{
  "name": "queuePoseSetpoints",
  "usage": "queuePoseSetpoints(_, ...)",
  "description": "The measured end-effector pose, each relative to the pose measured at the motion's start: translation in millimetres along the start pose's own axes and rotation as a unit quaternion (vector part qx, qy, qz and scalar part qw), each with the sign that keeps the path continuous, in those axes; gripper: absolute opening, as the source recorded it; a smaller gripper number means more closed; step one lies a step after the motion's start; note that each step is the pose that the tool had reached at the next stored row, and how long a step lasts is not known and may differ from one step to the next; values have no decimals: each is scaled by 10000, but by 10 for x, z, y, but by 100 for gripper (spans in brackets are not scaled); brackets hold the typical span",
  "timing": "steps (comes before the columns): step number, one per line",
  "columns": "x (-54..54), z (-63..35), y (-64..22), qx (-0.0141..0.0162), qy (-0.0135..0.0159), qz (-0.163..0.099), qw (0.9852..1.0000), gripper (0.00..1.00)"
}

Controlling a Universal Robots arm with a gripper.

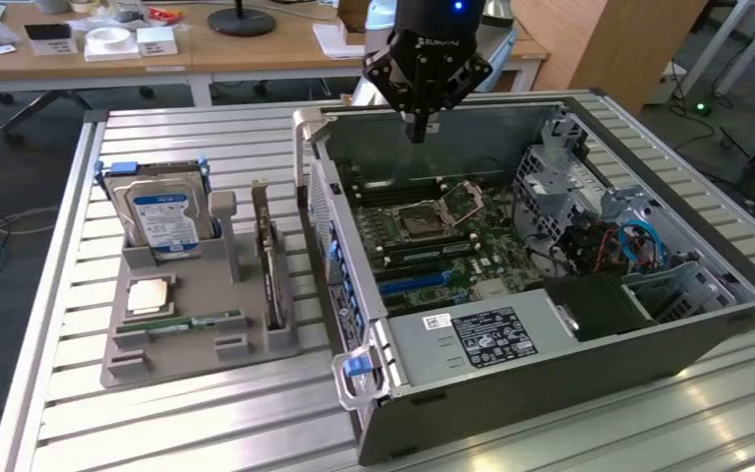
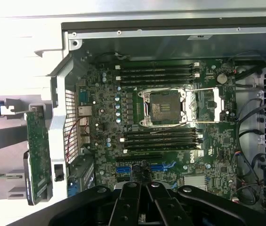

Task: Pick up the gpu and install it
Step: 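Reach for the gpu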

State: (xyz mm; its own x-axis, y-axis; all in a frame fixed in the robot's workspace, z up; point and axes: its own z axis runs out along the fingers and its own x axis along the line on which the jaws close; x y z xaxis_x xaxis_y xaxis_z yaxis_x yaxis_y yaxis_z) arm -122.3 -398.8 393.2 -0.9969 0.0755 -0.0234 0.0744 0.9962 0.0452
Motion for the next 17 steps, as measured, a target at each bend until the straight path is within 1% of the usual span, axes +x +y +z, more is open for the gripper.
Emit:
queuePoseSetpoints(4, 34, -2, -3, 1, 1, -1, 10000, 11)
queuePoseSetpoints(17, 195, -5, -15, 0, 0, -1, 10000, 11)
